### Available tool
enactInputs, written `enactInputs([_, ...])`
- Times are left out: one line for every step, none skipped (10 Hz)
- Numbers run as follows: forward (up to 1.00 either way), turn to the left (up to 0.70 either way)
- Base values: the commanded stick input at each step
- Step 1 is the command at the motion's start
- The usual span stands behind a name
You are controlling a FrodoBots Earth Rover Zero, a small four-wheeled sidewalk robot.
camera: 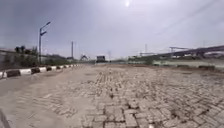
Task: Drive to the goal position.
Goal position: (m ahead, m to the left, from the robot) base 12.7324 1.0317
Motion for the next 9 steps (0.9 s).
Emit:
enactInputs([1.00, 0.00])
enactInputs([1.00, 0.00])
enactInputs([1.00, 0.10])
enactInputs([1.00, 0.16])
enactInputs([1.00, 0.15])
enactInputs([1.00, 0.00])
enactInputs([1.00, 0.00])
enactInputs([1.00, 0.00])
enactInputs([1.00, 0.00])
